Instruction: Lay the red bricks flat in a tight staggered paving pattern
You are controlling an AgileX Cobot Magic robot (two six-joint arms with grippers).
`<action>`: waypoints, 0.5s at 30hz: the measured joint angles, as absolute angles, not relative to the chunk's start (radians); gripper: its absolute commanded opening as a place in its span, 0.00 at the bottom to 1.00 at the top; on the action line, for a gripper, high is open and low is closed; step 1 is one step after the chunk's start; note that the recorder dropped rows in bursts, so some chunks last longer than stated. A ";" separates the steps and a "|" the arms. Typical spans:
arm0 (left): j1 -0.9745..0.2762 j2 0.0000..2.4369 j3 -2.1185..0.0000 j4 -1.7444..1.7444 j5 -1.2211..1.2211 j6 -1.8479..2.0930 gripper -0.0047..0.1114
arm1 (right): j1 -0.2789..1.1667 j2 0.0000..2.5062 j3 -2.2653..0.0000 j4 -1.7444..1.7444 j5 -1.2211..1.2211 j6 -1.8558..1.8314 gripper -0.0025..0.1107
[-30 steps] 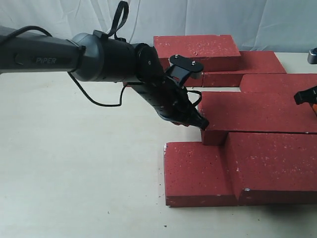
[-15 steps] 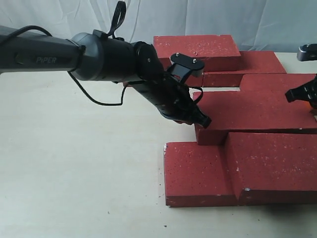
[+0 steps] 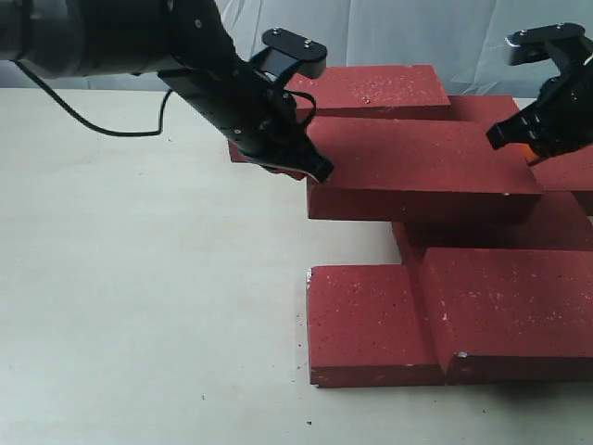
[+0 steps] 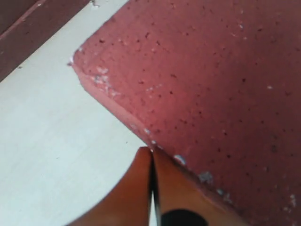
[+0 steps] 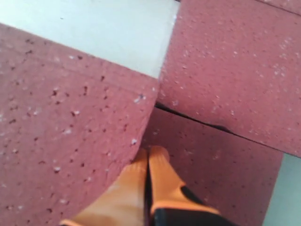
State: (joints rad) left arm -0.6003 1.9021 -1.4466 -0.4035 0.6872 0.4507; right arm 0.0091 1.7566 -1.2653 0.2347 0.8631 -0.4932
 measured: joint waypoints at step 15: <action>-0.408 1.793 -1.272 -0.315 0.697 0.449 0.04 | 0.263 1.807 -1.295 0.296 0.770 -0.489 0.01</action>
State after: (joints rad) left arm -0.4084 1.7928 -1.2717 -0.3153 0.6970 0.4489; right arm 0.2629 1.8074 -1.2952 0.2963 0.7696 -0.4893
